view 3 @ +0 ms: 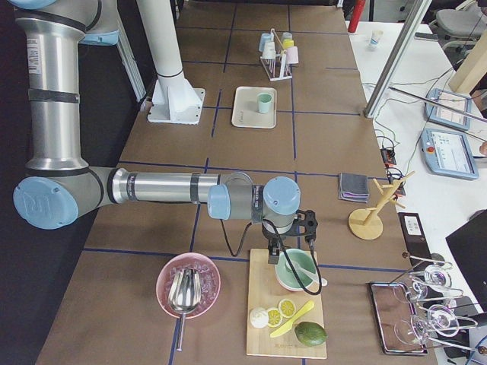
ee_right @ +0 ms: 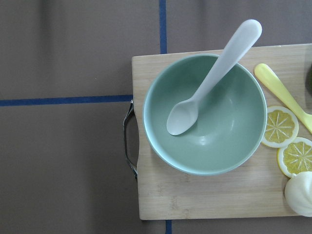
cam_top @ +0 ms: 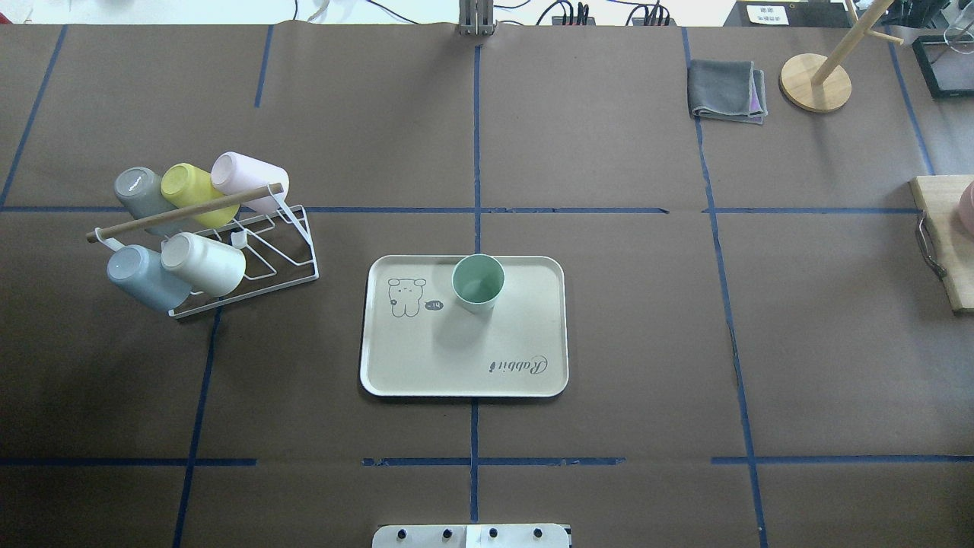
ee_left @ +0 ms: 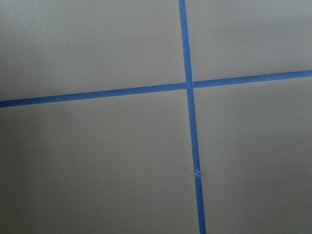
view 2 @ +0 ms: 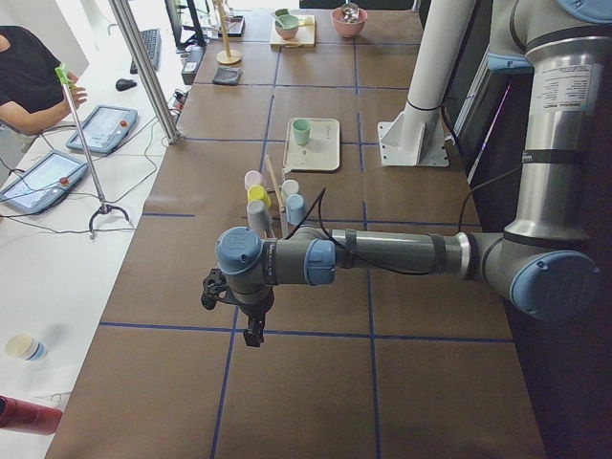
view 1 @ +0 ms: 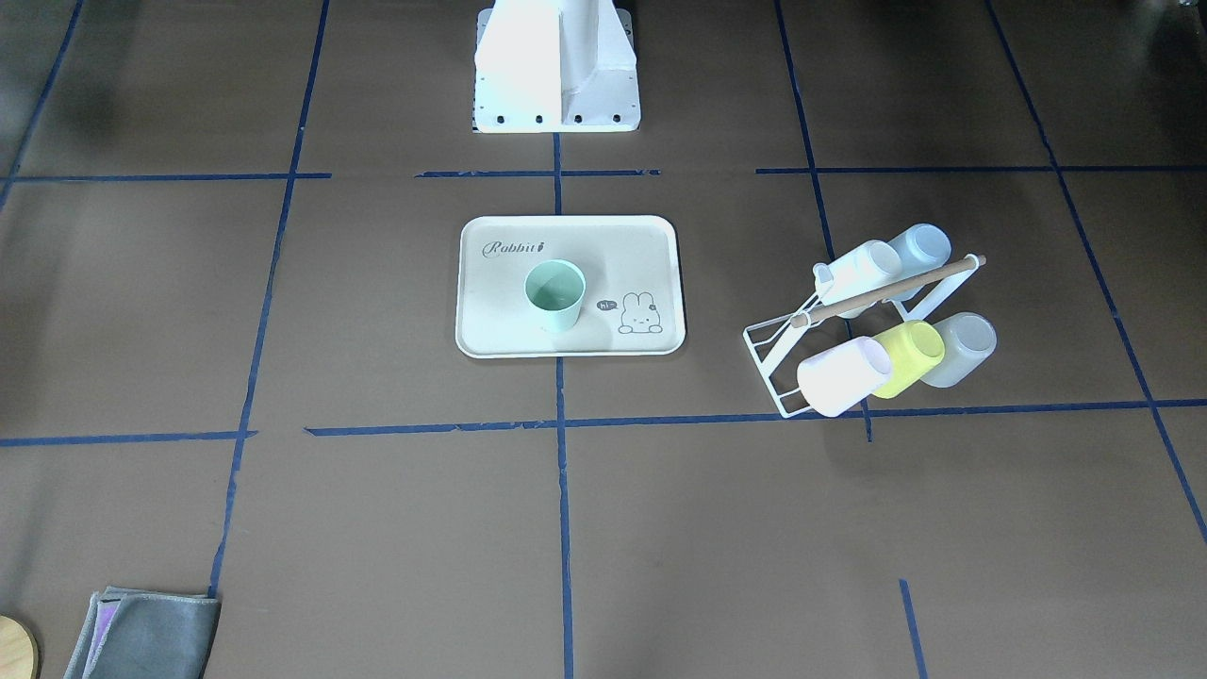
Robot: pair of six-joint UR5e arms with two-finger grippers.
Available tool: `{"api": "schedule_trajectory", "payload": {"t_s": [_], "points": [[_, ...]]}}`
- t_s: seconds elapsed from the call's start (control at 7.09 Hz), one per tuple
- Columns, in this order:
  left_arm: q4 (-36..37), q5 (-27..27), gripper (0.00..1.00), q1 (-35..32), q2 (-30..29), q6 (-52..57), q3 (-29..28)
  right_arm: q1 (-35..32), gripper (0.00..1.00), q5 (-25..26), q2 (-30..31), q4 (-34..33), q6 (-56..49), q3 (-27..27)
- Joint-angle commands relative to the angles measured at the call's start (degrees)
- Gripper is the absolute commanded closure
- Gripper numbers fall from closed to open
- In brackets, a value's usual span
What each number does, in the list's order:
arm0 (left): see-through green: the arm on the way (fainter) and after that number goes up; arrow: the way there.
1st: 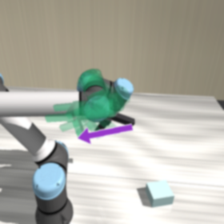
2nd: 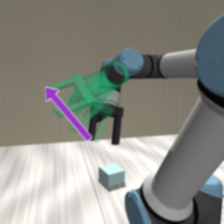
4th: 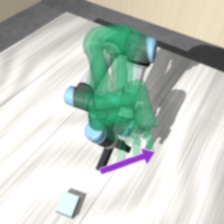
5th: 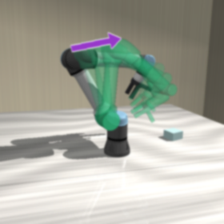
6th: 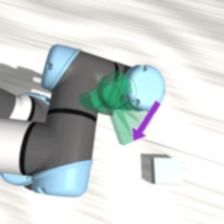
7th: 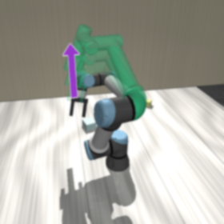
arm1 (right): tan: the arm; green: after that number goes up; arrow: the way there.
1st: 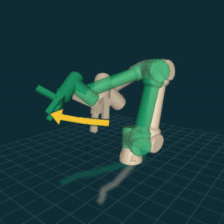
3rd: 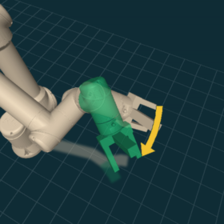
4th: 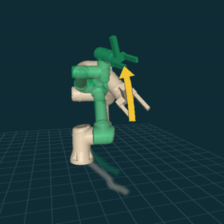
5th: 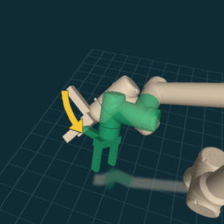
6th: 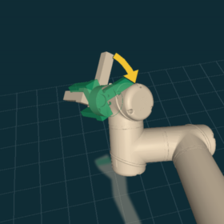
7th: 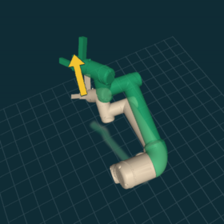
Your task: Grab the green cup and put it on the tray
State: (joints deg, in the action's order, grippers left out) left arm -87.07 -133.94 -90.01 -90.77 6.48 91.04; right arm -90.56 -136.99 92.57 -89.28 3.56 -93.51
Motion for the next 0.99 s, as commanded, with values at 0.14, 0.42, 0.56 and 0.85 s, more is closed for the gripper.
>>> {"api": "schedule_trajectory", "payload": {"t_s": [0.14, 0.42, 0.56, 0.85], "points": [[-0.03, 0.00, 0.00, 0.01, -0.02, 0.02, 0.01, -0.06, 0.00, 0.23, 0.59, 0.59, -0.05, 0.26], [-0.03, 0.00, 0.00, 0.01, -0.02, 0.02, 0.01, -0.06, 0.00, 0.23, 0.68, 1.56, 0.04, 1.22], [-0.12, 0.00, 0.00, 0.01, -0.11, 0.02, 0.10, -0.06, 0.00, 0.23, 0.68, 1.65, 0.13, 1.14], [-0.12, 0.00, 0.00, 0.01, -0.11, 0.11, 0.10, 0.03, 0.00, 0.23, 0.51, 1.65, 0.57, 1.14]]}}
